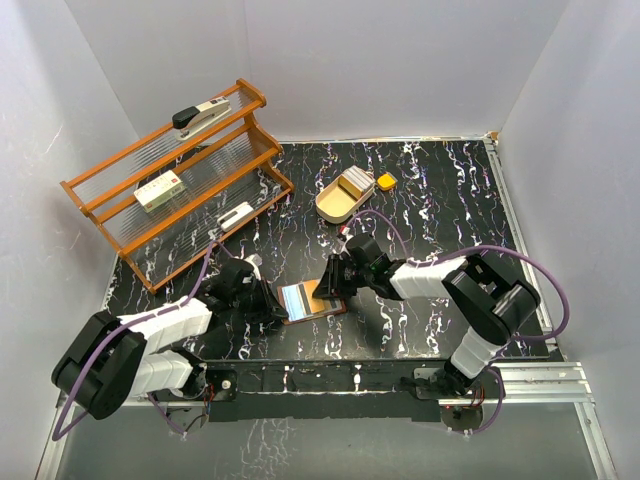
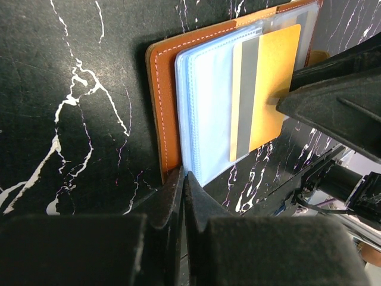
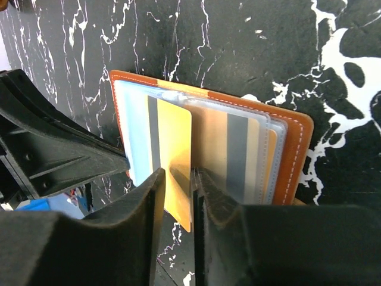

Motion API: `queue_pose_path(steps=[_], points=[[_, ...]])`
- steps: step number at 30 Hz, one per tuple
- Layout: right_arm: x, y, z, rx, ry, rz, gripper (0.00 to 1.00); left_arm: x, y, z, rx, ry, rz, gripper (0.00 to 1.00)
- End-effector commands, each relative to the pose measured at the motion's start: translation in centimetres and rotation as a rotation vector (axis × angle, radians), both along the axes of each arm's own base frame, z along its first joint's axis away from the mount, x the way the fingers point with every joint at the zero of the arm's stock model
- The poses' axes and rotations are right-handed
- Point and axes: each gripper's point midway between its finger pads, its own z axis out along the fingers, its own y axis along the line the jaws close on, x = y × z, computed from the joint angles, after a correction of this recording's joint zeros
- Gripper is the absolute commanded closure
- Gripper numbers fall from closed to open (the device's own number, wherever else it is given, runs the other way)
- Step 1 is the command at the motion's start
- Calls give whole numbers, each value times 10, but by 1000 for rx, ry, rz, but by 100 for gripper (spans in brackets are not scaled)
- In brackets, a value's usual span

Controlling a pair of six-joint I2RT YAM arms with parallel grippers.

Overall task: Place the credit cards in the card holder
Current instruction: Insert the credit card into the card holder.

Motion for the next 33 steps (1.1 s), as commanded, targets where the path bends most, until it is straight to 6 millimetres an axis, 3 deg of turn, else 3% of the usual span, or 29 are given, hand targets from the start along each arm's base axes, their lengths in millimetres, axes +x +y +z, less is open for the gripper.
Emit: queue_pose_path(steps=[1, 9, 13, 22, 33], points=[[2, -6, -5, -63, -17, -28, 73, -11, 7, -10, 38, 47, -1, 98], [10, -17, 10, -142, -83, -32, 60, 4, 12, 14, 69, -21, 34, 66], [9, -13, 10, -124, -81, -13, 55, 11, 16, 19, 102, -60, 40, 57], [5, -1, 8, -78, -66, 14, 53, 14, 7, 15, 47, -84, 20, 51], [-5, 23, 13, -16, -71, 75, 50, 15, -5, 17, -7, -110, -37, 52]])
